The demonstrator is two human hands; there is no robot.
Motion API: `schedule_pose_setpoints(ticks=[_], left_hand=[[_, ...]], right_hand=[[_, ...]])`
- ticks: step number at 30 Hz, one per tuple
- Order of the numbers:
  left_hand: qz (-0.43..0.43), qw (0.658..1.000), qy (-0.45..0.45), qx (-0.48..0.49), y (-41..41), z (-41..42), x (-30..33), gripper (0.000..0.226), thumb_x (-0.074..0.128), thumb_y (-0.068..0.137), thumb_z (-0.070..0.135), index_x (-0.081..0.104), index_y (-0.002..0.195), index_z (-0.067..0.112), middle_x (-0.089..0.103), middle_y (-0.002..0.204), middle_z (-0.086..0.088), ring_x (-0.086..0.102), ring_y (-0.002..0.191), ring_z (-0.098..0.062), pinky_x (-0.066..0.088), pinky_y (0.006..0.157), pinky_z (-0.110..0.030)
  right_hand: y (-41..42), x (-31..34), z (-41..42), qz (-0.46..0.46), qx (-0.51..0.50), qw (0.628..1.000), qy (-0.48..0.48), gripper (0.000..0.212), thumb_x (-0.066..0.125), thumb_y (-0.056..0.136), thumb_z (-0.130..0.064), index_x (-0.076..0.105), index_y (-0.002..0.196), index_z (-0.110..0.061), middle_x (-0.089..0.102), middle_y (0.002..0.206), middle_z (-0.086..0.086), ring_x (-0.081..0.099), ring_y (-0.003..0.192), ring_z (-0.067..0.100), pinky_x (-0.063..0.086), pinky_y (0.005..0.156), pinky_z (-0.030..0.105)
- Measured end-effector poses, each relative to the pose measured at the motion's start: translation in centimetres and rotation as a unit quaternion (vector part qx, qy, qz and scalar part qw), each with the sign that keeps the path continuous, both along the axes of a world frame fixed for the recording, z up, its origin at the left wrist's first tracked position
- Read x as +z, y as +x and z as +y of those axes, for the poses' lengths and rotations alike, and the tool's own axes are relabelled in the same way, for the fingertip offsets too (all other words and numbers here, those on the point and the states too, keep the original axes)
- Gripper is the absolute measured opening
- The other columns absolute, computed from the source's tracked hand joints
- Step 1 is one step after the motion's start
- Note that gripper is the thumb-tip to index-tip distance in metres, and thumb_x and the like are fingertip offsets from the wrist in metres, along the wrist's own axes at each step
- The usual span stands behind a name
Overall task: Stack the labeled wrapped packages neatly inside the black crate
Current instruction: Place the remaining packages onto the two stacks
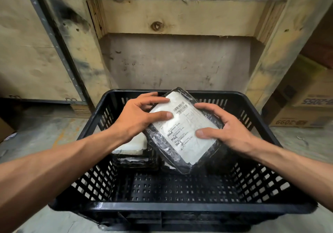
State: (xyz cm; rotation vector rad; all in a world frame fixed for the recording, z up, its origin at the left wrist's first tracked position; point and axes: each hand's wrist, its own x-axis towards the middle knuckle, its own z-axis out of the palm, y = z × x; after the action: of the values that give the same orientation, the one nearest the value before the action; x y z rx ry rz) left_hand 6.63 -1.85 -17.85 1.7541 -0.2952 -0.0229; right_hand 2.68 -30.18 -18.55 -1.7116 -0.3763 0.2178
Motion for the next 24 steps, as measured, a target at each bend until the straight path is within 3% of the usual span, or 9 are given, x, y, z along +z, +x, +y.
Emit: schedule_pose_setpoints(ticks=[4, 7, 9, 11, 13, 15, 18, 21, 24], left_hand=[[0.011, 0.997, -0.029, 0.073, -1.5, -1.1, -1.0, 0.099, 0.095, 0.054, 0.054, 0.051, 0.142, 0.054, 0.053, 0.144, 0.014, 0.058, 0.118, 0.003, 0.053, 0.089, -0.014], [0.044, 0.994, -0.087, 0.042, -2.8, -1.7, -2.3, 0.113, 0.097, 0.060, 0.043, 0.031, 0.151, 0.056, 0.066, 0.131, 0.016, 0.068, 0.113, -0.002, 0.059, 0.083, -0.019], [0.053, 0.993, -0.107, 0.021, -3.0, -2.2, -2.4, 0.110, 0.095, 0.067, 0.028, 0.031, 0.153, 0.054, 0.073, 0.119, 0.016, 0.069, 0.114, -0.003, 0.061, 0.085, -0.026], [0.055, 0.992, -0.114, 0.016, -2.8, -2.4, -1.9, 0.103, 0.091, 0.072, 0.018, 0.035, 0.153, 0.049, 0.073, 0.123, 0.011, 0.066, 0.120, -0.010, 0.060, 0.089, -0.028], [0.055, 0.992, -0.114, 0.000, -2.5, -2.3, -1.5, 0.093, 0.086, 0.079, 0.009, 0.041, 0.153, 0.043, 0.070, 0.126, 0.015, 0.066, 0.118, -0.004, 0.060, 0.085, -0.022], [0.048, 0.994, -0.093, -0.033, -2.4, -2.3, -1.3, 0.078, 0.080, 0.086, 0.006, 0.047, 0.151, 0.035, 0.071, 0.116, 0.031, 0.067, 0.106, 0.010, 0.056, 0.078, -0.010], [0.051, 0.995, -0.047, -0.069, -2.5, -2.4, -1.3, 0.062, 0.076, 0.091, 0.009, 0.056, 0.145, 0.032, 0.068, 0.116, 0.038, 0.065, 0.102, 0.016, 0.050, 0.078, -0.004], [0.050, 0.994, 0.020, -0.095, -2.5, -2.5, -1.5, 0.070, 0.083, 0.085, 0.027, 0.052, 0.144, 0.049, 0.056, 0.132, 0.040, 0.058, 0.115, 0.018, 0.049, 0.083, -0.004], [0.047, 0.988, 0.094, -0.113, -2.6, -2.6, -2.1, 0.097, 0.093, 0.069, 0.041, 0.038, 0.148, 0.057, 0.052, 0.129, 0.044, 0.052, 0.115, 0.024, 0.045, 0.084, 0.001]], right_hand=[[-1.3, -1.3, 1.3, -0.012, -0.068, 0.995, 0.075, 0.073, 0.095, 0.064, -0.028, 0.066, 0.128, -0.045, 0.073, 0.120, -0.019, 0.074, 0.110, 0.015, 0.064, 0.082, 0.033], [-1.2, -1.5, 1.6, -0.015, -0.116, 0.982, 0.147, 0.068, 0.091, 0.070, -0.017, 0.066, 0.128, -0.041, 0.075, 0.119, -0.016, 0.073, 0.112, 0.014, 0.064, 0.081, 0.032], [-1.0, -1.6, 1.6, -0.011, -0.121, 0.978, 0.167, 0.067, 0.089, 0.073, -0.017, 0.064, 0.131, -0.041, 0.075, 0.122, -0.013, 0.072, 0.115, 0.015, 0.063, 0.084, 0.034], [-0.8, -1.7, 1.2, -0.010, -0.104, 0.985, 0.138, 0.072, 0.088, 0.076, -0.021, 0.060, 0.137, -0.046, 0.072, 0.127, -0.017, 0.070, 0.119, 0.013, 0.062, 0.088, 0.030], [-0.6, -1.4, 0.5, 0.000, -0.059, 0.994, 0.094, 0.084, 0.089, 0.078, -0.025, 0.050, 0.147, -0.051, 0.067, 0.134, -0.026, 0.066, 0.125, 0.006, 0.059, 0.094, 0.028], [-0.5, -0.9, -0.1, 0.014, -0.021, 0.999, 0.043, 0.096, 0.092, 0.074, -0.034, 0.040, 0.151, -0.060, 0.061, 0.140, -0.033, 0.062, 0.129, 0.001, 0.056, 0.102, 0.028], [-0.1, -0.3, -0.6, 0.023, -0.006, 1.000, 0.002, 0.099, 0.095, 0.068, -0.036, 0.042, 0.148, -0.060, 0.060, 0.138, -0.035, 0.062, 0.128, -0.001, 0.056, 0.099, 0.023], [0.2, -0.5, -0.5, 0.018, -0.012, 1.000, -0.016, 0.090, 0.096, 0.066, -0.033, 0.050, 0.141, -0.053, 0.065, 0.129, -0.031, 0.066, 0.121, 0.001, 0.058, 0.090, 0.020], [0.3, -1.2, -0.5, 0.023, -0.013, 0.999, -0.038, 0.089, 0.099, 0.069, -0.026, 0.050, 0.139, -0.051, 0.066, 0.124, -0.030, 0.067, 0.118, 0.001, 0.058, 0.089, 0.021]])
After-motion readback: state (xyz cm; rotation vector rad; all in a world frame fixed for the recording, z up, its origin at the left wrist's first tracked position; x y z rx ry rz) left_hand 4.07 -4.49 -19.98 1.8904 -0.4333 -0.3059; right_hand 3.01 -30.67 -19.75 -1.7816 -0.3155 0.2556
